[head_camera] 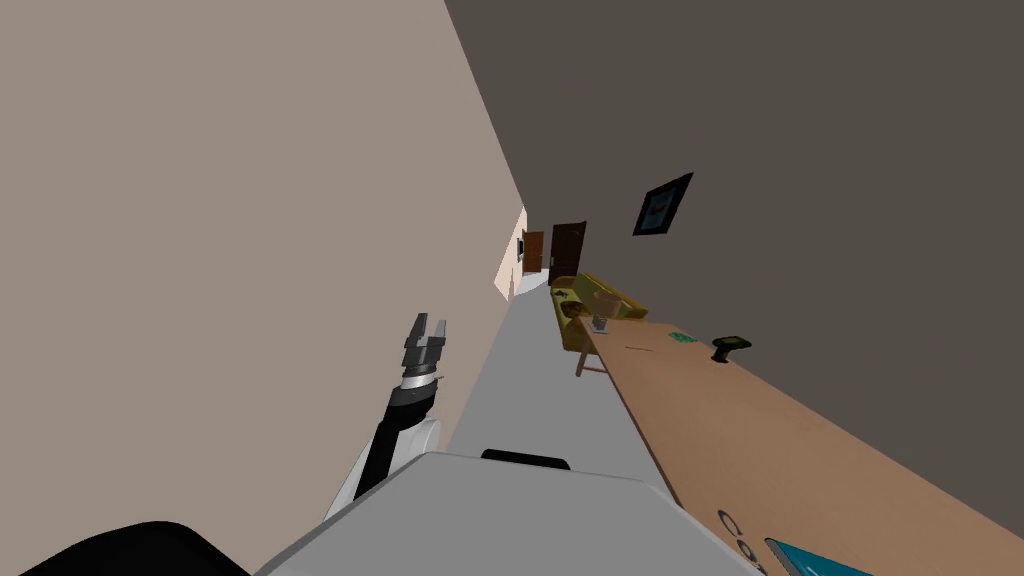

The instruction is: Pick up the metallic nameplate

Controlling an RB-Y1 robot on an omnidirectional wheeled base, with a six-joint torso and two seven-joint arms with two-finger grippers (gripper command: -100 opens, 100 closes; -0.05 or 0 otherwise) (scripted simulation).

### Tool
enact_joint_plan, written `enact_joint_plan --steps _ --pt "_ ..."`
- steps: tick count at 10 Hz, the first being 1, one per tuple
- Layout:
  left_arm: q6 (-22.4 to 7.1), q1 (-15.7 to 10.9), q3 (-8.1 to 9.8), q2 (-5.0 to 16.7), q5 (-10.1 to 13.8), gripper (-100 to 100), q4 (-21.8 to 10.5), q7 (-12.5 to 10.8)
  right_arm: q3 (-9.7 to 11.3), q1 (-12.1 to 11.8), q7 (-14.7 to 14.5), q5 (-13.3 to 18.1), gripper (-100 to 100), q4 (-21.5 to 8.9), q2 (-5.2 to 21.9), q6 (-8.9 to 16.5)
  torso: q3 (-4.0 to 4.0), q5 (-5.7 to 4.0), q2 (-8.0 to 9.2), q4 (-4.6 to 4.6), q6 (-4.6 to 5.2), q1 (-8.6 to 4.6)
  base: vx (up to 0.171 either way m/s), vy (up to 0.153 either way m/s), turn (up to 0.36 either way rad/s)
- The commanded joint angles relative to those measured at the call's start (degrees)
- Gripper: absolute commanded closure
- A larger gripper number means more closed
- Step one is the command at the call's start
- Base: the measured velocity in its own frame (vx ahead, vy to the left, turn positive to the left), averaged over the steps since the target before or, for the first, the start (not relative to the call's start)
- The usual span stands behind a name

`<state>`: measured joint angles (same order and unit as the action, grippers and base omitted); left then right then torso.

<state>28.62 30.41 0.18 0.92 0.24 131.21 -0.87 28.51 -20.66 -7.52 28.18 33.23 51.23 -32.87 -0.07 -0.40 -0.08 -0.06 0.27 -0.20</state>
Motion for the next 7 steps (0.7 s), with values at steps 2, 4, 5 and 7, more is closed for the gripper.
enact_joint_plan --steps 2,4,5,7 --pt "0.00 0.02 0.01 0.00 0.00 0 0.00 0.00 3.57 3.94 0.05 0.75 100 -1.60 0.20 -1.17 -0.01 -0.04 0.04 -0.07 0.22 -0.03 0.039 0.004 -0.295" --pt "0.00 0.00 0.00 0.00 0.00 0 0.00 0.00 6.13 6.43 0.39 1.45 100 -2.12 0.86 -1.81 0.02 -0.12 0.05 -0.02 0.05 -0.12 0.031 0.001 -0.185" --pt "0.00 0.02 0.01 0.00 0.00 0 0.00 0.00 6.93 8.31 0.39 1.45 100 -2.12 0.86 -1.81 -0.02 -0.11 0.03 -0.08 0.22 -0.17 0.043 0.005 -0.273" --pt "0.00 0.02 0.01 0.00 0.00 0 0.00 0.00 10.29 11.92 0.72 2.16 100 -2.63 1.51 -2.45 -0.04 -0.11 -0.04 -0.06 0.15 -0.13 0.061 0.013 -0.295"
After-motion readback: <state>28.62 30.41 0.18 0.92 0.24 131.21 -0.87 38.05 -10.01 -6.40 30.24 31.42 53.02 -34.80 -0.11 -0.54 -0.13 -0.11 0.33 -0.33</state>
